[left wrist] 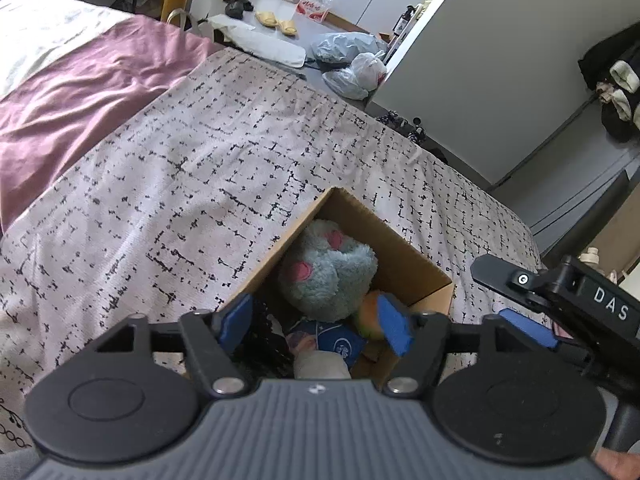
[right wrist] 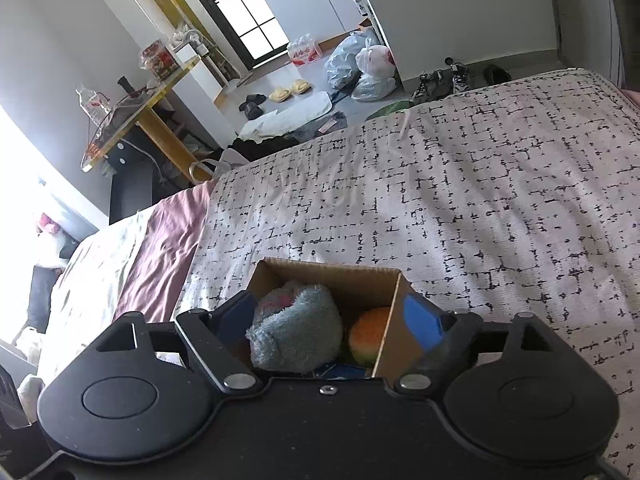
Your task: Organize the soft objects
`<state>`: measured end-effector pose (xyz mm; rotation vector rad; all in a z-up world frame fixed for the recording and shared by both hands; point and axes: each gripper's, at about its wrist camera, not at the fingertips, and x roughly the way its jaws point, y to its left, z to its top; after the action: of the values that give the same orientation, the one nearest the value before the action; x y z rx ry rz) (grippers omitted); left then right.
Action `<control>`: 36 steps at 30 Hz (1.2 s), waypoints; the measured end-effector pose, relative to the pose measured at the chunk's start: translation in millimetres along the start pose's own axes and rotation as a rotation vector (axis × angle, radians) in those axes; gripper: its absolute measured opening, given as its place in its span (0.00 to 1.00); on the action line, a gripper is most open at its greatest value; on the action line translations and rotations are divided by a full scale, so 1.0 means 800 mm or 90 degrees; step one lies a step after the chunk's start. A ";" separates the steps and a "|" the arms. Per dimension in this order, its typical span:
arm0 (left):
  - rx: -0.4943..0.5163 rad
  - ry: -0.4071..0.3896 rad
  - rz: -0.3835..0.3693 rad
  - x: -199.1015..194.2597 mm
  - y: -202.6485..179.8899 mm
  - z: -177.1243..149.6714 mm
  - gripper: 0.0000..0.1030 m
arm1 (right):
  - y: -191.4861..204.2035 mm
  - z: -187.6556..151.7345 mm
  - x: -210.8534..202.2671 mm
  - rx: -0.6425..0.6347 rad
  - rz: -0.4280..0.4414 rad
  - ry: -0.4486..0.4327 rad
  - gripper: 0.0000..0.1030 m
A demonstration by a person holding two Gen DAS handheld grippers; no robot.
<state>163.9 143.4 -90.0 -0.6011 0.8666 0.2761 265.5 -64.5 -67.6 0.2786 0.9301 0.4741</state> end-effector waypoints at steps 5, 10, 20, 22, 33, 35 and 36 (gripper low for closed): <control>0.017 -0.008 0.002 -0.011 -0.011 -0.003 0.75 | -0.005 0.000 -0.018 0.001 0.003 -0.006 0.83; 0.041 -0.022 0.019 -0.029 -0.023 -0.005 0.77 | -0.012 0.001 -0.043 0.000 0.002 -0.019 0.84; 0.064 -0.047 0.027 -0.064 -0.041 -0.012 0.83 | -0.019 -0.005 -0.087 -0.009 0.007 -0.041 0.91; 0.075 -0.048 0.028 -0.071 -0.046 -0.015 0.83 | -0.021 -0.008 -0.096 -0.010 0.007 -0.045 0.92; 0.109 -0.065 0.033 -0.114 -0.065 -0.027 0.91 | -0.031 -0.028 -0.143 -0.008 -0.001 -0.070 1.00; 0.116 -0.067 0.036 -0.124 -0.068 -0.029 0.96 | -0.030 -0.030 -0.149 -0.008 0.004 -0.069 1.00; 0.119 -0.069 0.037 -0.129 -0.070 -0.030 0.96 | -0.028 -0.032 -0.153 -0.011 0.007 -0.070 1.00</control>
<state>110.3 85.4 -0.1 -0.3846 0.7963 0.2745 189.1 -144.9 -6.2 0.2910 0.8176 0.4719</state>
